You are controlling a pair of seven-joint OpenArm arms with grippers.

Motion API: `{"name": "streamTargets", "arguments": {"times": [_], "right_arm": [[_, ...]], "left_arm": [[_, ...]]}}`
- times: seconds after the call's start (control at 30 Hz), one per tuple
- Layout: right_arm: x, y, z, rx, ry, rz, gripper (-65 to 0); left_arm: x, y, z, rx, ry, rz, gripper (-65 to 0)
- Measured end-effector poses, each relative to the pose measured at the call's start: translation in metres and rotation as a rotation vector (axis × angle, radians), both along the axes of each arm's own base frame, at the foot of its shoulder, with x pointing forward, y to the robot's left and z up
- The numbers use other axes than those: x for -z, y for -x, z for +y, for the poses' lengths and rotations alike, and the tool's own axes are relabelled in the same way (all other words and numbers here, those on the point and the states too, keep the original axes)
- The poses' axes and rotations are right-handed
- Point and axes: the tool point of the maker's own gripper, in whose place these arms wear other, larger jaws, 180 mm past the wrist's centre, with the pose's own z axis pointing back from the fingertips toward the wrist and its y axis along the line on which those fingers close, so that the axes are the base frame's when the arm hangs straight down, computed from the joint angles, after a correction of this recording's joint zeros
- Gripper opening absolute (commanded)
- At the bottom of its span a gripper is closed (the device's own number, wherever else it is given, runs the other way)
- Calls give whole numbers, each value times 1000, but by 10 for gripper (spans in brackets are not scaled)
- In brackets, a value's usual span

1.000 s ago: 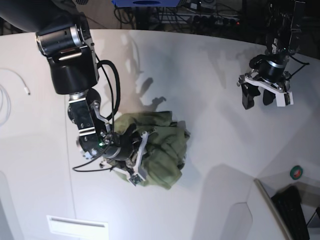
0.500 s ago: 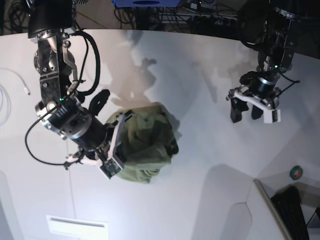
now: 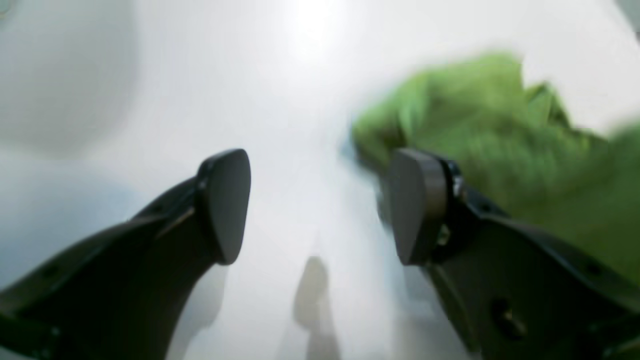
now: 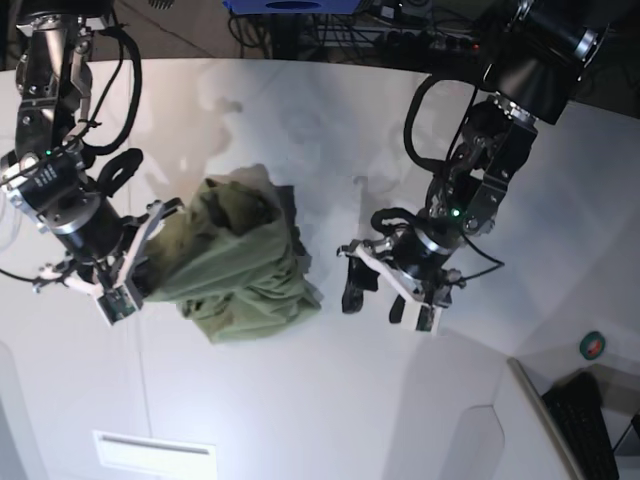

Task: Layout the t-shirt on the table in an organized manner, then fold the t-shirt properly
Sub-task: 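Grasp the t-shirt with the right gripper and drag it aside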

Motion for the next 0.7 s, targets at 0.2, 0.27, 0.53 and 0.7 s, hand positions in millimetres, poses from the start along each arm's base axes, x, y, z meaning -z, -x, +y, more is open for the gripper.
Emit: {"name": "streamTargets", "arguments": {"times": [0.2,0.27,0.53,0.7], "right_arm": [[0,0,-94,265,26,-1,-650],[9,-1,-126,366,0,20,-650],[118,49,-143,487,-102,339,-438],[96,58,-145,564,-138,223,-275]], "left_arm": [[1,0,-8,6,24,-1,-248],[20,10,19,-15,-33,40,-316],[71,79,120,-213,-98,203,-566],[63,95,158,-237,-43,188,-650]]}}
